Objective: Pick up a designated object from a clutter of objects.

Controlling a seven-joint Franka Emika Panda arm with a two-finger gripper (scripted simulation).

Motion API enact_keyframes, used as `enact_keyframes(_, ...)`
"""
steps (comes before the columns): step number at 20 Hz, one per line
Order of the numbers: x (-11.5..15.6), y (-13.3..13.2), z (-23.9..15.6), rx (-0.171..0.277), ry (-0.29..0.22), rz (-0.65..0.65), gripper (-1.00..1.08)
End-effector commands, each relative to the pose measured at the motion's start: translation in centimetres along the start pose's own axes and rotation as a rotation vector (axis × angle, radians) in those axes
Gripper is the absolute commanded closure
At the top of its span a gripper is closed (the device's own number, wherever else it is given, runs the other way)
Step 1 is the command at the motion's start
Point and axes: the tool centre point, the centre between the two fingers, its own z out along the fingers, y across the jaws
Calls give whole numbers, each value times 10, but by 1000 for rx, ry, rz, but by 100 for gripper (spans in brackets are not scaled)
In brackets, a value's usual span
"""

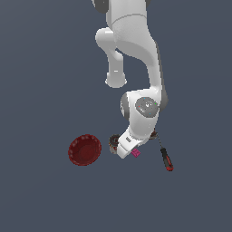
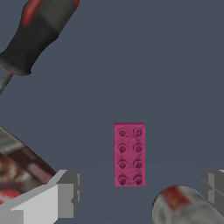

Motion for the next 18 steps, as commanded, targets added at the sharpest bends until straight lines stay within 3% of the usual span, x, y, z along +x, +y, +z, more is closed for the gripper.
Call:
enact_keyframes(1, 2, -1, 4, 1, 3, -12, -92)
enact_keyframes(7, 1, -1, 8, 1, 1, -9, -92)
enact_keyframes(18, 1, -2, 52, 1, 3, -13, -92)
